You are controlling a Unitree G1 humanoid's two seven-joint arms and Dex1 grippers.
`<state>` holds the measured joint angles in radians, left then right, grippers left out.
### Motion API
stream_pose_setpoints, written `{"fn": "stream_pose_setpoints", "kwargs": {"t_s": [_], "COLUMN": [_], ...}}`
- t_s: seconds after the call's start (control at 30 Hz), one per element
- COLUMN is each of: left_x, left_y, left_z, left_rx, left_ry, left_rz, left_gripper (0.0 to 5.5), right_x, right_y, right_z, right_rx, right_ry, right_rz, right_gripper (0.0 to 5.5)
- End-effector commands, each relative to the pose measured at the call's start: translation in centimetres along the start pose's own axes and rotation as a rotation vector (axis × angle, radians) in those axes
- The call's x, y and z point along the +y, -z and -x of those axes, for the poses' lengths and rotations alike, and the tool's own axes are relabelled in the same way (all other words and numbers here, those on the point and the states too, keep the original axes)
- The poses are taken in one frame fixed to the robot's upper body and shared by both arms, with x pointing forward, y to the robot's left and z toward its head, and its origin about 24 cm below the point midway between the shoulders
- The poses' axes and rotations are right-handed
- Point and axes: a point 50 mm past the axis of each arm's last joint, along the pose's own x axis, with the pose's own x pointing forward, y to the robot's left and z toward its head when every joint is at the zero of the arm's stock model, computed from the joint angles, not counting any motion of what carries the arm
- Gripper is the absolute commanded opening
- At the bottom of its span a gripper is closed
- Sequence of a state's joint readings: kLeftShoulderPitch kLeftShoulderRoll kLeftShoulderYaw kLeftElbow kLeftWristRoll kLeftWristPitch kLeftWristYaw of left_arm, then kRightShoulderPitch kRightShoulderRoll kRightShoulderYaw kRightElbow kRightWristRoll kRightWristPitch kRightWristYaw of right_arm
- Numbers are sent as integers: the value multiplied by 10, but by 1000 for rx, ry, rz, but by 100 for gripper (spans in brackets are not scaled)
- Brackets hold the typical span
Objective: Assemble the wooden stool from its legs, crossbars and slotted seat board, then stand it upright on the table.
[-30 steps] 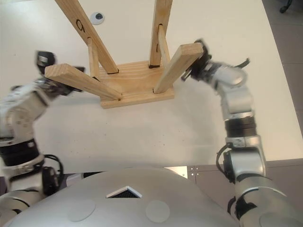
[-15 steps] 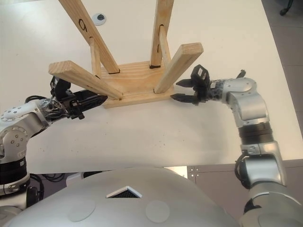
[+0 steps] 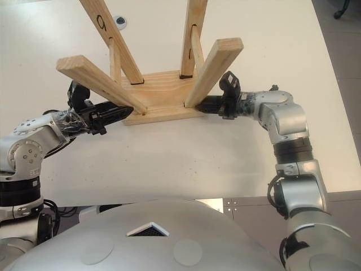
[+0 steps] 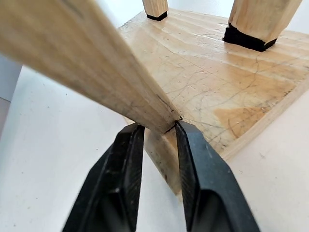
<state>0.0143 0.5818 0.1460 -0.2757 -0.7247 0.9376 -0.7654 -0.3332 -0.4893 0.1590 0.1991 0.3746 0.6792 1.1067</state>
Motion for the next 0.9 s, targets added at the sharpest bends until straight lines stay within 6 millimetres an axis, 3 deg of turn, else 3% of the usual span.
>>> {"fn": "stream_pose_setpoints", "kwargs": {"t_s": [0.03, 0.2, 0.4, 0.57, 0.77, 0.9], "left_x": [-10, -22, -4, 10, 15, 23], "left_y": [-1, -27, -67, -73, -72, -81], "left_z": [-3, 2, -5, -5, -3, 12], "left_rx": [-11, -95, -203, -243, -225, -309], "left_ry": [102, 223, 156, 5, -56, -109], "left_rz": [186, 329, 482, 529, 521, 502], "left_gripper": [182, 182, 175, 201, 304, 355], "right_x": [19, 43, 59, 46, 37, 28], "right_y": [-27, -64, -98, -90, -65, -59], "right_z": [-13, -14, -17, -25, -24, -18], "right_rx": [-69, -155, -247, -242, -127, -102], "right_ry": [-171, -339, -416, -290, -199, -131], "right_rz": [-91, -185, -236, -272, -279, -257], "right_gripper": [59, 51, 2, 0, 105, 165]}}
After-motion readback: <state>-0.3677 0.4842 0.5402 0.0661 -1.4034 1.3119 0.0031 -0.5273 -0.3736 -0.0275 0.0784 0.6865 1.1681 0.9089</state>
